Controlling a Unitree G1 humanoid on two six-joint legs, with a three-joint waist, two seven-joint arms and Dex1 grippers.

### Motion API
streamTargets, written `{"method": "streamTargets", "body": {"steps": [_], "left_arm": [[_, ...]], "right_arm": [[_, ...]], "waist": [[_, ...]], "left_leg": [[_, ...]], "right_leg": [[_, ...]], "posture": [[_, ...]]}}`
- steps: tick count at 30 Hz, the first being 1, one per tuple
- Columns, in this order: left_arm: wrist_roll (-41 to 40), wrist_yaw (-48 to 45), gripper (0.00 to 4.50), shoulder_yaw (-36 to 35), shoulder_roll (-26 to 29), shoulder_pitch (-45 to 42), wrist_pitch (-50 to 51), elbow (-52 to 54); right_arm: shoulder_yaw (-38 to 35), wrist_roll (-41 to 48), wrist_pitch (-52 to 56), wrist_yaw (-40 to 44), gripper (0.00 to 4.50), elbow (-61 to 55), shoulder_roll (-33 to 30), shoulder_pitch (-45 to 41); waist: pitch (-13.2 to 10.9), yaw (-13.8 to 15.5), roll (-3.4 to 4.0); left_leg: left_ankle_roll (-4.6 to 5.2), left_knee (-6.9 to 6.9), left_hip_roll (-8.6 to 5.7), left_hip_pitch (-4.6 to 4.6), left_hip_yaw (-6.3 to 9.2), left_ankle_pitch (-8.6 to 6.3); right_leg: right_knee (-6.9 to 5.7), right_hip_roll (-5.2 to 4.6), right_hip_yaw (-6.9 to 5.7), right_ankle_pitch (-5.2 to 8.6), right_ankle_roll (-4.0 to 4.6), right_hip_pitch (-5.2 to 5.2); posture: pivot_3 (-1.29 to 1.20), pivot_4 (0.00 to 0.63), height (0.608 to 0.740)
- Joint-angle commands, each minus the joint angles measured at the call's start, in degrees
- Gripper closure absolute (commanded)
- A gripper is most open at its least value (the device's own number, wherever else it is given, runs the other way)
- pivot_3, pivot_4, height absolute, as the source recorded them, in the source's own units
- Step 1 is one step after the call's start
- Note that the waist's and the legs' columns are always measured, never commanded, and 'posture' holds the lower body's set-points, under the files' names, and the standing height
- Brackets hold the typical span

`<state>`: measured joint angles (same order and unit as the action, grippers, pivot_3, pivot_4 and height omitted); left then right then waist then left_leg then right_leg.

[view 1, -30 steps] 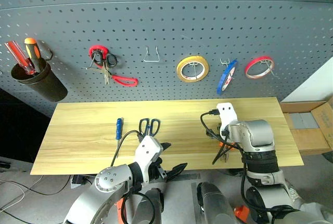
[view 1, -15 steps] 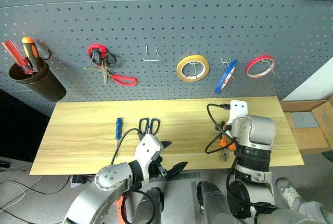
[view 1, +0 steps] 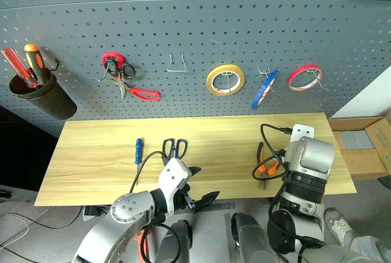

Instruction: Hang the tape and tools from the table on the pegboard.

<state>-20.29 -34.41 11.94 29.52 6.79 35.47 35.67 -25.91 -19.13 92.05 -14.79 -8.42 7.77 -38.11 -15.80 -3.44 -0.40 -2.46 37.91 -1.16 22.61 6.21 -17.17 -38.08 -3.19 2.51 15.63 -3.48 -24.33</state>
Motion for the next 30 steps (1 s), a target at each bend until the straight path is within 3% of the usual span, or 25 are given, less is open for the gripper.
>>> {"method": "streamTargets", "body": {"steps": [1, 9, 18, 30], "left_arm": [[-0.88, -0.49, 0.0, -0.41, 0.23, 0.46, -0.75, 1.67], [-1.79, -1.62, 0.0, -2.65, 1.59, 0.81, -0.77, 1.62], [-3.0, -4.23, 0.0, -4.06, 4.03, 1.98, -1.32, 2.5], [-2.91, -5.33, 0.0, -3.94, 5.12, 3.47, -3.21, 2.24]], "right_arm": [[-0.35, -1.23, 0.45, -0.28, 0.03, -3.74, 16.73, -2.86], [4.59, 1.06, 0.45, 3.88, 0.03, -4.43, 19.83, 1.31], [8.36, 3.47, 0.45, 9.66, 0.03, -4.49, 18.62, 5.8], [15.16, -0.7, 0.45, 15.62, 0.03, -5.35, 16.36, 12.52]], "waist": [[0.0, 0.0, 0.0], [-0.01, -0.17, 0.01], [-0.02, -0.14, 0.02], [-0.05, -0.03, 0.07]], "left_leg": [[0.0, 0.0, 0.0, 0.0, 0.0, 0.0], [0.0, 0.0, 0.01, 0.0, 0.01, 0.0], [0.01, -0.02, 0.0, -0.01, 0.01, 0.0], [0.0, -0.01, 0.03, 0.0, 0.01, 0.0]], "right_leg": [[0.0, 0.0, 0.0, 0.0, 0.0, 0.0], [-0.01, 0.0, -0.01, 0.0, 0.0, 0.0], [0.01, 0.0, 0.0, 0.0, 0.0, 0.0], [-0.02, 0.0, -0.01, 0.0, -0.01, -0.05]], "posture": [[0.0, 0.301, 0.74], [0.01, 0.307, 0.74], [0.02, 0.299, 0.74], [0.02, 0.301, 0.74]]}}
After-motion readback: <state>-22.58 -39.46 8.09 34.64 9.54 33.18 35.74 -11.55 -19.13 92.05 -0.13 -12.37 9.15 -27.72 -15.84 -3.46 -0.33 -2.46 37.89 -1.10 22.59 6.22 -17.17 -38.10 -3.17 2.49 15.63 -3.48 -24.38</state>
